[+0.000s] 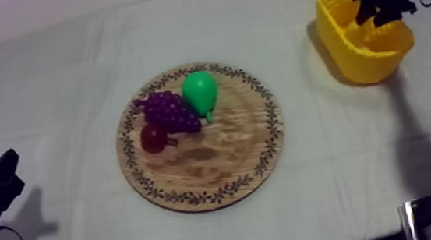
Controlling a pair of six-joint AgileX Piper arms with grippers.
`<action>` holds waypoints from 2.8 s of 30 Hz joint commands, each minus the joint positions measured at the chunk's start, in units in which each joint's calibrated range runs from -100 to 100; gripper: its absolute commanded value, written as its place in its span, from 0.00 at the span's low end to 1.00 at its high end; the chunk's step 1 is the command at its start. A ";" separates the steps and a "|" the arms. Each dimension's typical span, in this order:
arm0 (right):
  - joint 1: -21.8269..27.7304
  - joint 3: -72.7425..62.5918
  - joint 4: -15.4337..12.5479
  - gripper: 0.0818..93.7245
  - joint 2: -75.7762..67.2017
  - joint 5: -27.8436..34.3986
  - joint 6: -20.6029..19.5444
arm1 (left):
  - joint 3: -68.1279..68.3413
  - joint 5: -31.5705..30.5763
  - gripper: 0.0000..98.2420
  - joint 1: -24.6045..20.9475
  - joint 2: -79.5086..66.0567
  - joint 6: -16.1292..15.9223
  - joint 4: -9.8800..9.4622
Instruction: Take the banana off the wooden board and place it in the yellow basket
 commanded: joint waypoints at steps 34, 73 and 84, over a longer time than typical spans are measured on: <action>1.75 65.04 1.89 0.01 -70.35 -34.19 4.13 | -0.03 -0.01 0.00 0.01 0.00 0.01 0.04; 2.37 86.28 12.39 0.01 -115.06 -26.98 -2.25 | -0.03 -0.01 0.00 0.01 0.00 0.01 0.04; 2.36 86.44 12.49 0.01 -115.06 -27.51 3.41 | -0.03 -0.01 0.00 0.01 0.00 0.01 0.04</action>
